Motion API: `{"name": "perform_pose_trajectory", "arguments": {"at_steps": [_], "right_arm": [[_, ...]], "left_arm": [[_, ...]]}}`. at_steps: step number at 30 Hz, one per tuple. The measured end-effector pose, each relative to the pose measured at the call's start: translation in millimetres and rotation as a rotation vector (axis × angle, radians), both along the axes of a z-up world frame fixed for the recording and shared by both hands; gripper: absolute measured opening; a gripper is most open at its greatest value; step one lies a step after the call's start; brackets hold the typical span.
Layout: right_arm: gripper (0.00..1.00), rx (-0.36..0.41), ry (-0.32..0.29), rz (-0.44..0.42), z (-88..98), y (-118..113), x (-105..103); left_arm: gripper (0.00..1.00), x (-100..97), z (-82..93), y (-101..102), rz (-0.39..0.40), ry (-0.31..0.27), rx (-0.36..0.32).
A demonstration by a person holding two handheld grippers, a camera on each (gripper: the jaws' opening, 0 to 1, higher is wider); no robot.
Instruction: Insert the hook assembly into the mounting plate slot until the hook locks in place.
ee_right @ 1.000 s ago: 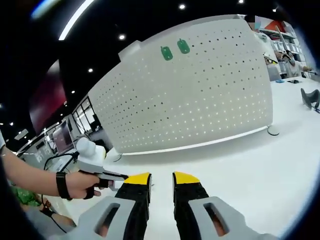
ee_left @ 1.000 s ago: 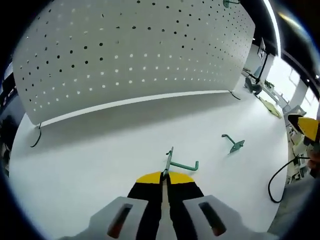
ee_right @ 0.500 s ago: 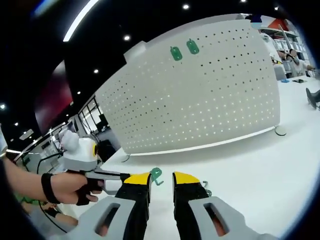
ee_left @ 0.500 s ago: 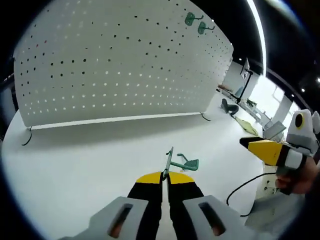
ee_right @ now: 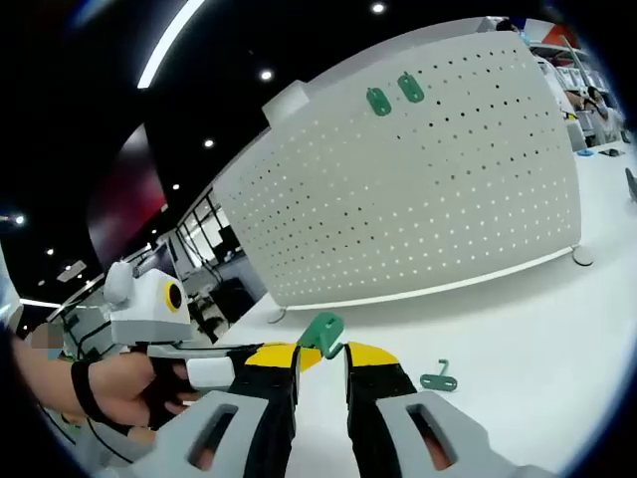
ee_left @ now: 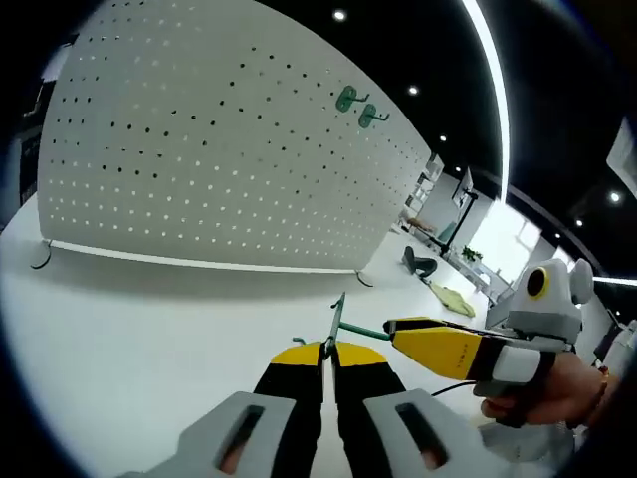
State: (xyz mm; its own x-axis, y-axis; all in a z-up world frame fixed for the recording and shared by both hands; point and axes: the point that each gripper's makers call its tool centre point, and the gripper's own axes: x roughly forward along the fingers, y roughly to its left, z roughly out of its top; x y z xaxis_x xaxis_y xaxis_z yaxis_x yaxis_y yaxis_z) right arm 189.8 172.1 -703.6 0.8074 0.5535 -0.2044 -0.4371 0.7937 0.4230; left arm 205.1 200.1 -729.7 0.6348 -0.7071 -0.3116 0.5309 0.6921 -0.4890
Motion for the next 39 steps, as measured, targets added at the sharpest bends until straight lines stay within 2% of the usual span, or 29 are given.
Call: {"name": "perform_pose_trajectory", "arguments": {"at_steps": [4,7,10,14,17,23,32,37,39], "right_arm": [[0.15,0.005,-0.007,0.015,5.5,5,0],[0.13,0.04,-0.005,0.039,10.7,12,-2],[0.08,0.057,-0.016,0.046,15.6,15,-3],[0.06,0.097,-0.018,0.06,22.0,20,-7],[0.05,0.109,-0.012,0.084,23.5,26,-11],[0.02,0.161,0.022,0.131,29.9,41,-20],[0.02,0.105,-0.026,0.156,43.3,53,-26],[0.02,0.085,-0.037,0.142,45.9,48,-28],[0.02,0.086,-0.042,0.131,47.7,44,-28]], "left_arm": [[0.03,-5.9,10.4,4,0.01,-0.041,-0.035],[0.03,-9.6,19.1,8,0.026,-0.083,-0.065],[0.03,-14.4,23.1,9,0.027,-0.094,-0.066],[0.03,-20.6,30.9,14,0.034,-0.117,-0.087],[0.03,-27.0,35.1,15,0.025,-0.137,-0.086],[0.03,-34.9,38.0,24,0.045,-0.14,-0.093],[0.04,-39.3,51.2,35,0.07,-0.21,-0.051],[0.04,-42.3,54.0,33,0.065,-0.217,-0.046],[0.04,-44.1,57.0,32,0.06,-0.24,-0.037]]}}
